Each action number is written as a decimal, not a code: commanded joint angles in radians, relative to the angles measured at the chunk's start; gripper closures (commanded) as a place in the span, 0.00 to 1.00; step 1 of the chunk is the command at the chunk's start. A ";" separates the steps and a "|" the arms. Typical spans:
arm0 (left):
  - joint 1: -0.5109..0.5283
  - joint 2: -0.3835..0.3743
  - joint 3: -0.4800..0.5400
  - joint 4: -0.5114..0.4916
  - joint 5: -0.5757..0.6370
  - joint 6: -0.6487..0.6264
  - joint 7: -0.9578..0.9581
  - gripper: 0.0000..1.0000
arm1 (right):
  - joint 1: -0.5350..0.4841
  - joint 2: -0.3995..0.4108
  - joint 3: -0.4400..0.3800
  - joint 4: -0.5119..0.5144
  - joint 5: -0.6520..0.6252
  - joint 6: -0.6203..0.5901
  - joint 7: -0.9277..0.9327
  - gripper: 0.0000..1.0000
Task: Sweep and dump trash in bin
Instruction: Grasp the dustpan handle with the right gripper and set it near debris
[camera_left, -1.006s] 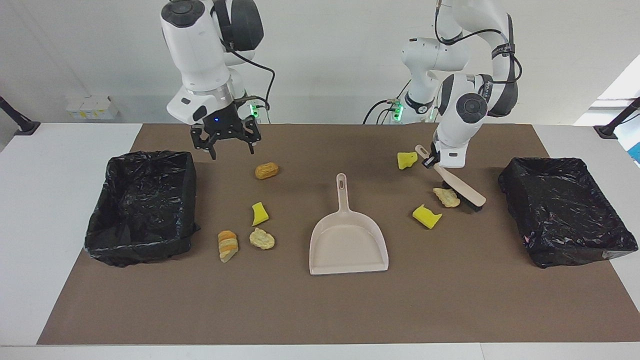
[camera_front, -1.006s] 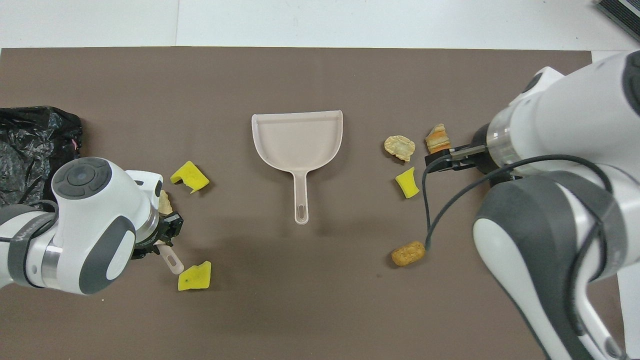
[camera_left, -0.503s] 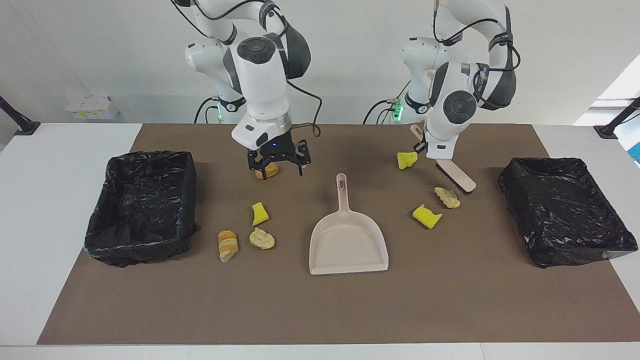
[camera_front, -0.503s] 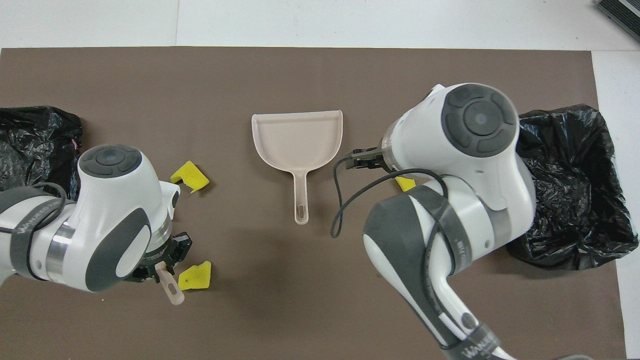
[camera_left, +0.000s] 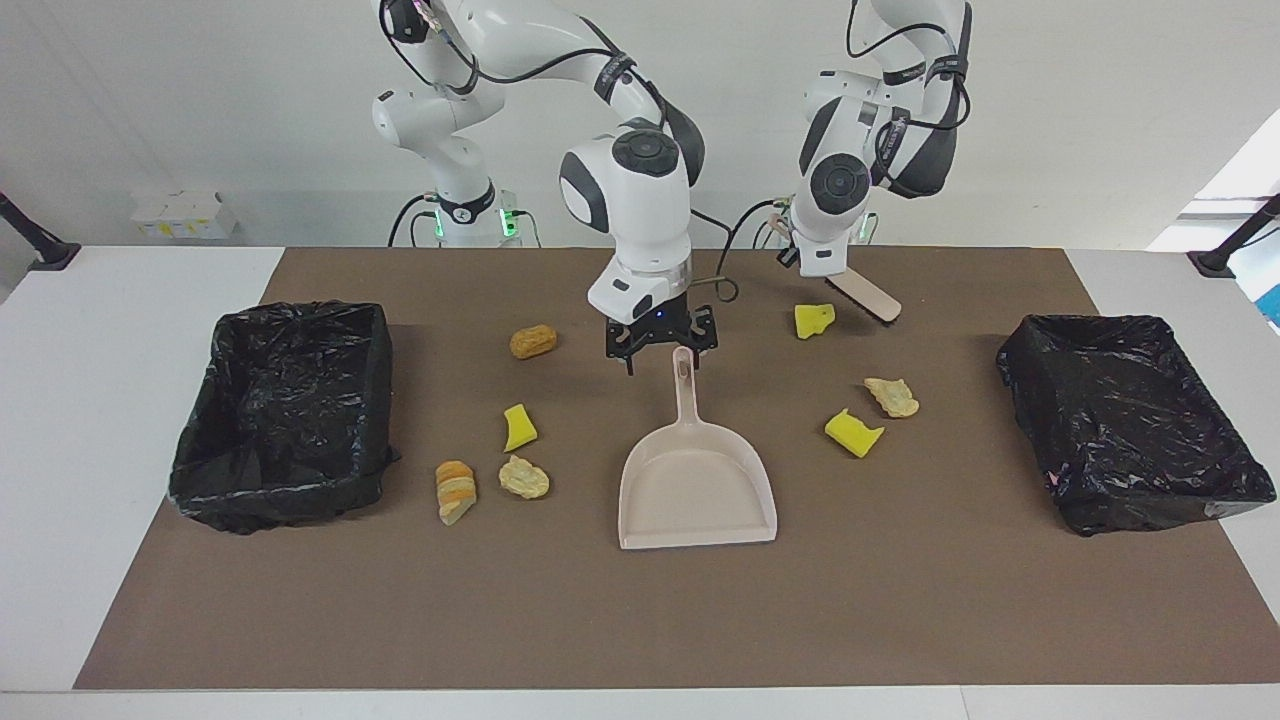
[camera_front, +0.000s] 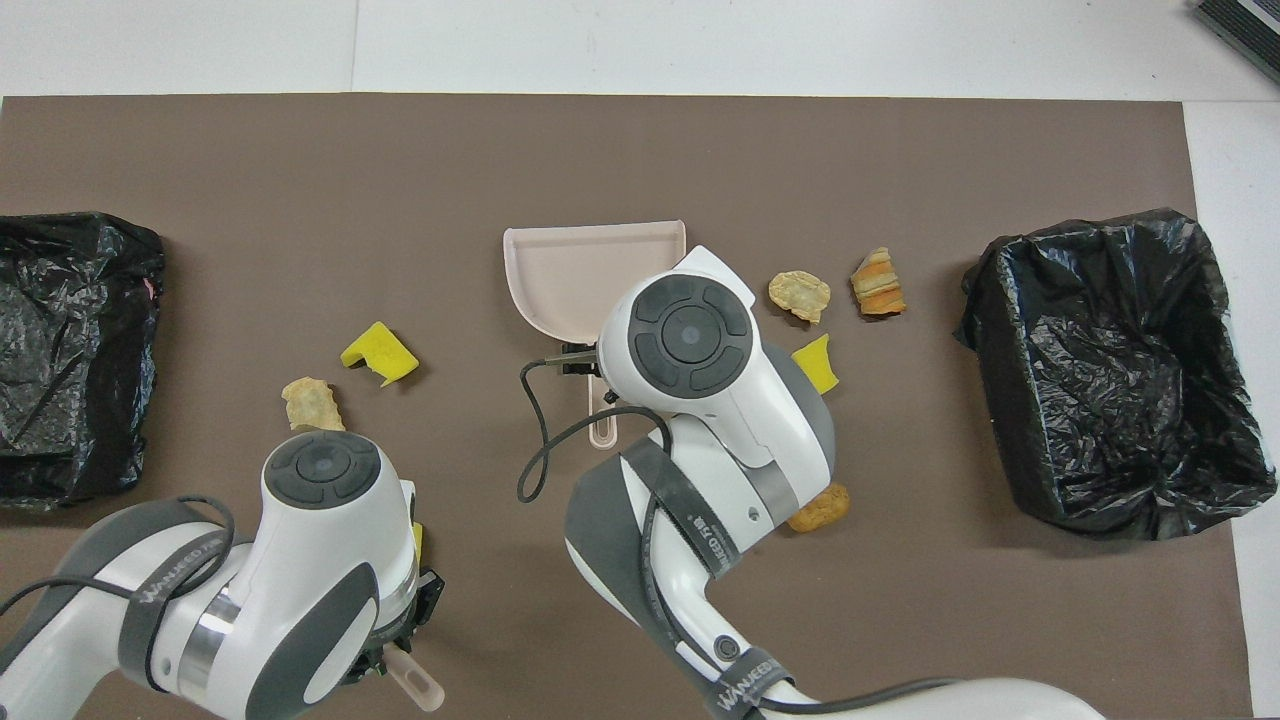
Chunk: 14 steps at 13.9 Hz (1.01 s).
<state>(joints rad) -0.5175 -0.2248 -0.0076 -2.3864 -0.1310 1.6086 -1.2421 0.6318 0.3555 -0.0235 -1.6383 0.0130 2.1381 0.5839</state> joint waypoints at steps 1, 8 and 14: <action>-0.049 -0.044 0.015 -0.088 -0.076 0.137 -0.088 1.00 | 0.037 0.081 -0.006 0.028 -0.013 0.045 0.050 0.00; 0.040 0.033 0.024 -0.030 -0.127 0.263 -0.085 1.00 | 0.039 0.118 -0.004 0.014 -0.018 0.065 0.036 0.34; 0.172 0.175 0.026 0.166 -0.113 0.271 -0.054 1.00 | 0.040 0.103 0.010 0.011 -0.014 -0.055 -0.021 0.52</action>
<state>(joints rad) -0.3833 -0.1155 0.0250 -2.3077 -0.2404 1.8924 -1.3062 0.6734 0.4716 -0.0226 -1.6323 0.0116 2.1340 0.5949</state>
